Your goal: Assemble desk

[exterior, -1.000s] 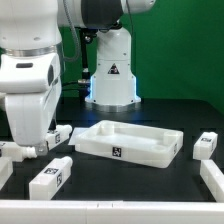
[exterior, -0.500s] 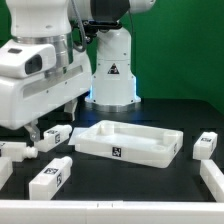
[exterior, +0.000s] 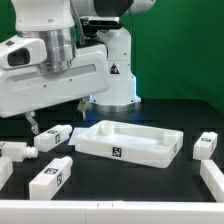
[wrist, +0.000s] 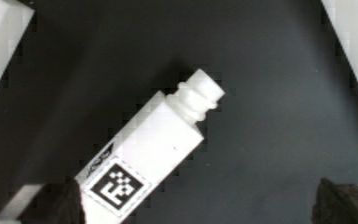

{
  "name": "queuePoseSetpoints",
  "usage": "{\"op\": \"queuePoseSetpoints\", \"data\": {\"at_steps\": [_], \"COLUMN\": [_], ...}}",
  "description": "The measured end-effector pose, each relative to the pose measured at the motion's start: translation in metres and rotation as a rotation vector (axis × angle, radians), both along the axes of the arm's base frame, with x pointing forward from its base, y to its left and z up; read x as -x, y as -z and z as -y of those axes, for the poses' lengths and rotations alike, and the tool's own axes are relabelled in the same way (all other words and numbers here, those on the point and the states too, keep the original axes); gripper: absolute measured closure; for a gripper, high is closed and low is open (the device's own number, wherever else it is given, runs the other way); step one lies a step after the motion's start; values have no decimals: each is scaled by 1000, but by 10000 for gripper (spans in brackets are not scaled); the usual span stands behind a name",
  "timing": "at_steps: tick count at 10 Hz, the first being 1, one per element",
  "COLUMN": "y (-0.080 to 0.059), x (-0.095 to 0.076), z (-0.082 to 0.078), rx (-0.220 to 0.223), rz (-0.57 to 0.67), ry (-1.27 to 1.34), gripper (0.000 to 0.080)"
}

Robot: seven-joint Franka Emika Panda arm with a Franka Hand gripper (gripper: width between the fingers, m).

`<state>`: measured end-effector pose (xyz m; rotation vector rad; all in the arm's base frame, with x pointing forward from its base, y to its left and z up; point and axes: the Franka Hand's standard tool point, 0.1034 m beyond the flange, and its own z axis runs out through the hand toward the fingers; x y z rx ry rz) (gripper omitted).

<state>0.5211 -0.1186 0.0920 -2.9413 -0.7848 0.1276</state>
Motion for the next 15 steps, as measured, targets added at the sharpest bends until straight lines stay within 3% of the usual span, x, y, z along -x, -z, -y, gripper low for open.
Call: {"op": "queuePoseSetpoints", "data": {"at_steps": [2, 4, 8, 12, 15], "y": [6, 14, 14, 19, 20], "x": [9, 33, 33, 89, 86], "z": [-11, -32, -39, -56, -56], "rx": [36, 64, 57, 84, 80], "rz": [-30, -84, -95, -143, -144], "ry": [331, 734, 803, 887, 867], "gripper": [150, 150, 150, 150, 150]}}
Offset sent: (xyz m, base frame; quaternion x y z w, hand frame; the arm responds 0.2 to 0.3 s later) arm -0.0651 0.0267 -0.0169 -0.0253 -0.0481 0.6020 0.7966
